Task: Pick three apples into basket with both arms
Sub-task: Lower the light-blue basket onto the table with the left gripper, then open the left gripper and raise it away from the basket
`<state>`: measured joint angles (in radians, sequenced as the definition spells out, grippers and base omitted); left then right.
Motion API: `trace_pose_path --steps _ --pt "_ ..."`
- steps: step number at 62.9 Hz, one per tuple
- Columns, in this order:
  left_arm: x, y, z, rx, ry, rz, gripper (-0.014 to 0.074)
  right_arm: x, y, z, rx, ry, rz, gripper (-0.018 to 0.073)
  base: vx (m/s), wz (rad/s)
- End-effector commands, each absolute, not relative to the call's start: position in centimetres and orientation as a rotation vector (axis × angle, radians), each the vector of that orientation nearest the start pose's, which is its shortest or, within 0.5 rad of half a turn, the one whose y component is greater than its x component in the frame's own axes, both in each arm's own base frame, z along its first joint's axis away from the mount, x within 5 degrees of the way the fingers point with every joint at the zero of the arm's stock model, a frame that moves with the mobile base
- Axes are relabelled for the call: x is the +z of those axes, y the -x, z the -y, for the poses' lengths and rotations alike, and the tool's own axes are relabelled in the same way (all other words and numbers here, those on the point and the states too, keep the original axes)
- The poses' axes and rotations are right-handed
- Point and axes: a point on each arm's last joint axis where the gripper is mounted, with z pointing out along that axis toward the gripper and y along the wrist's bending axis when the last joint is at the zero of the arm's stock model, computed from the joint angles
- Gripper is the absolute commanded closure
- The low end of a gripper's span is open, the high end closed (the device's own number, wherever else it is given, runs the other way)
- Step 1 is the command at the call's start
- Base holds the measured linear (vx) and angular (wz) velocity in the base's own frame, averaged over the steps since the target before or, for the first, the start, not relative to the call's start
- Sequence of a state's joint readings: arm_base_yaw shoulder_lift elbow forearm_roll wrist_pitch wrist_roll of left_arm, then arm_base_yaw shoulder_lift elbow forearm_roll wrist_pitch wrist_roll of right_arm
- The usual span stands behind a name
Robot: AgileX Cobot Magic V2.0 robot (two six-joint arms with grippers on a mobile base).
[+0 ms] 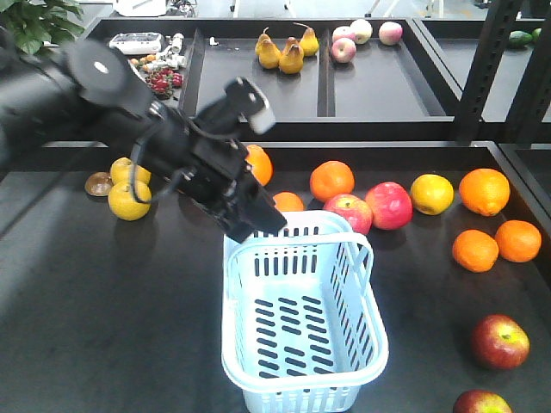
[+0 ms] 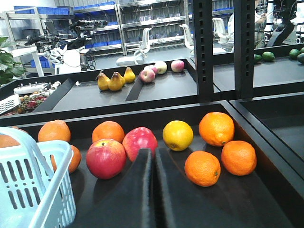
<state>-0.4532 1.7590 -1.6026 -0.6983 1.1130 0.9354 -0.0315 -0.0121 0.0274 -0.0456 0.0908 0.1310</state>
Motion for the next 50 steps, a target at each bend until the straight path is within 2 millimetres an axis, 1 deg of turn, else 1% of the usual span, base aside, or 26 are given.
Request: trace_pose_path --steps 1,3,4,10,18,21,26,32,36,44,50 --pt "38.0 -29.0 20.2 -0.769 -1.368 -2.018 0.0542 20.0 -5.6 0.2 0.025 -0.083 -1.509 0.0564 0.0 0.0" --pt "38.6 -28.3 19.9 -0.776 -1.371 -2.027 0.0599 20.0 -5.6 0.2 0.025 -0.083 -1.509 0.0564 0.0 0.0" --pt "38.9 -28.0 19.8 -0.781 -1.373 -2.029 0.0606 20.0 -5.6 0.2 0.025 -0.083 -1.509 0.0564 0.0 0.0" --pt "40.7 -26.1 19.2 -0.823 -1.378 -2.011 0.0605 20.0 -5.6 0.2 0.025 -0.083 -1.509 0.0564 0.0 0.0" --pt "43.1 -23.7 18.2 -0.83 -1.336 -1.922 0.0605 20.0 -5.6 0.2 0.025 -0.083 -1.509 0.0564 0.0 0.0" --pt "43.5 -22.7 17.6 -0.816 -1.314 -1.901 0.0605 20.0 -5.6 0.2 0.025 -0.083 -1.509 0.0564 0.0 0.0" --pt "43.5 -20.9 16.6 -0.797 -1.272 -1.882 0.0605 20.0 -5.6 0.2 0.025 -0.083 -1.509 0.0564 0.0 0.0" --pt "42.5 -18.5 15.2 -0.776 -1.217 -1.879 0.0605 20.0 -5.6 0.2 0.025 -0.083 -1.509 0.0564 0.0 0.0" --pt "41.4 -16.9 14.2 -0.758 -1.172 -1.88 0.0605 20.0 -5.6 0.2 0.025 -0.083 -1.509 0.0564 0.0 0.0" --pt "37.9 -13.2 12.0 -0.731 -1.058 -1.883 0.0605 20.0 -5.6 0.2 0.025 -0.083 -1.509 0.0564 0.0 0.0" --pt "35.1 -11.0 10.7 -0.744 -0.991 -1.896 0.0605 20.0 -5.6 0.2 0.025 -0.083 -1.51 0.0564 0.0 0.0"
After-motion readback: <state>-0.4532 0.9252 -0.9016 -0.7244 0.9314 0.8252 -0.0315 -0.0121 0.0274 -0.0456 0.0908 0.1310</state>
